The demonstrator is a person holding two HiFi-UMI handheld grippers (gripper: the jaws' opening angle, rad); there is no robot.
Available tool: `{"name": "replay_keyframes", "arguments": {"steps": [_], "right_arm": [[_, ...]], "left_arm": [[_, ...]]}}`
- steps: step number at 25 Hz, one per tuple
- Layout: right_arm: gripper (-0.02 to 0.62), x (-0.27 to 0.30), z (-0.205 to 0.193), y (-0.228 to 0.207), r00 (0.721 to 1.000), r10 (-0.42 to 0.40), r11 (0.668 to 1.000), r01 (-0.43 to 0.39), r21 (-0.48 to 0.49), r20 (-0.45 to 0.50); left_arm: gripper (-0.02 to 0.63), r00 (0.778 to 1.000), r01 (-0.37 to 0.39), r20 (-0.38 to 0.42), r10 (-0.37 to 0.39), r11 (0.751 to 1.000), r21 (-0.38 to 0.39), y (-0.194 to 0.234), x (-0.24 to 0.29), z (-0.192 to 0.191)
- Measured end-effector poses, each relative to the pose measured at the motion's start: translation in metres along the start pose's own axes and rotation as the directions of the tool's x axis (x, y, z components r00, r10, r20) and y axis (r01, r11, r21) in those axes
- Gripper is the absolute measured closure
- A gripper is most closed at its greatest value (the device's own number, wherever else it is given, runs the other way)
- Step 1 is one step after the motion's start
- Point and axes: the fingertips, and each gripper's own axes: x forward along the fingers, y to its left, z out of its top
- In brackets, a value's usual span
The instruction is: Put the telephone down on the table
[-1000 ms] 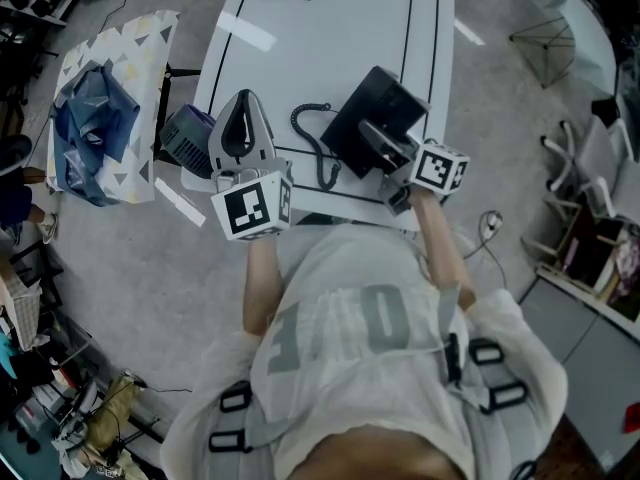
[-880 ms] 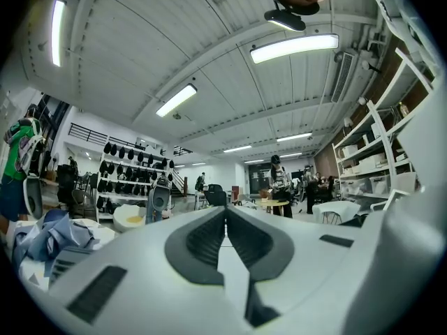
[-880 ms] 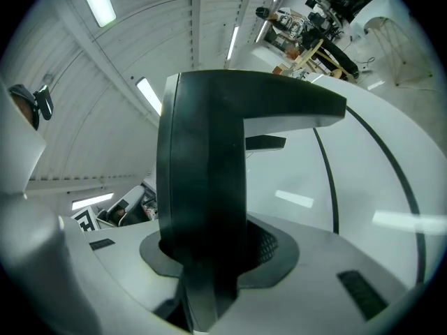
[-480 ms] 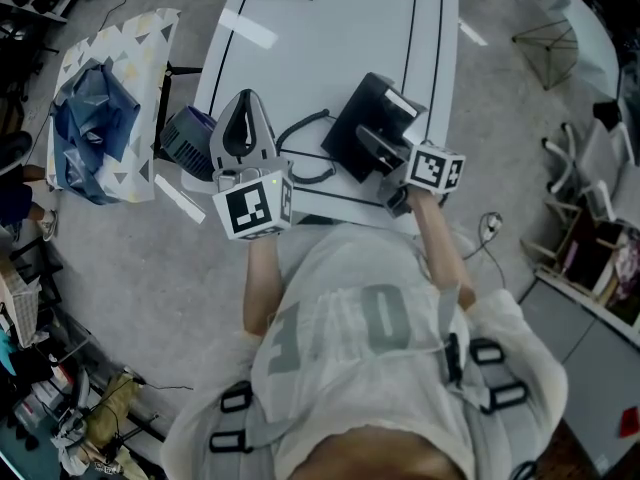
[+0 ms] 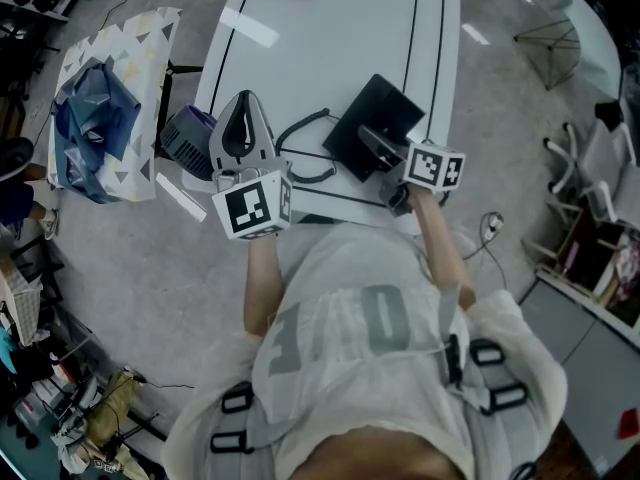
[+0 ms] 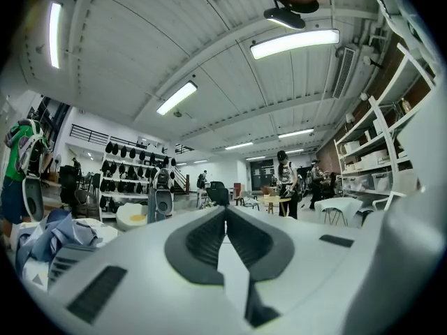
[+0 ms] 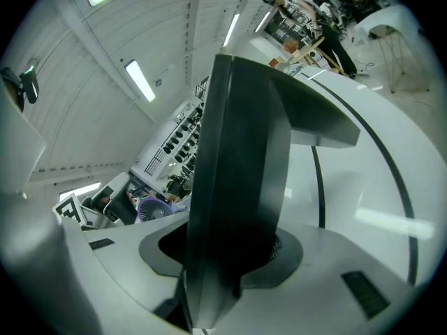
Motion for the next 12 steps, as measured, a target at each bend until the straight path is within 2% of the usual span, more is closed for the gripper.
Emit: {"name": "replay_keyframes", "arguments": {"steps": [12], "right_arm": [[0.419,0.0007,0.0021,-0.0086,0.997,-0.075,0.997,0.075,-0.029,0.006]], "left_arm": [[0.594,1.000,0.020,-0.012,-0.020,1.000,0.019,-0.0084,0.0030,-0.0010]]}}
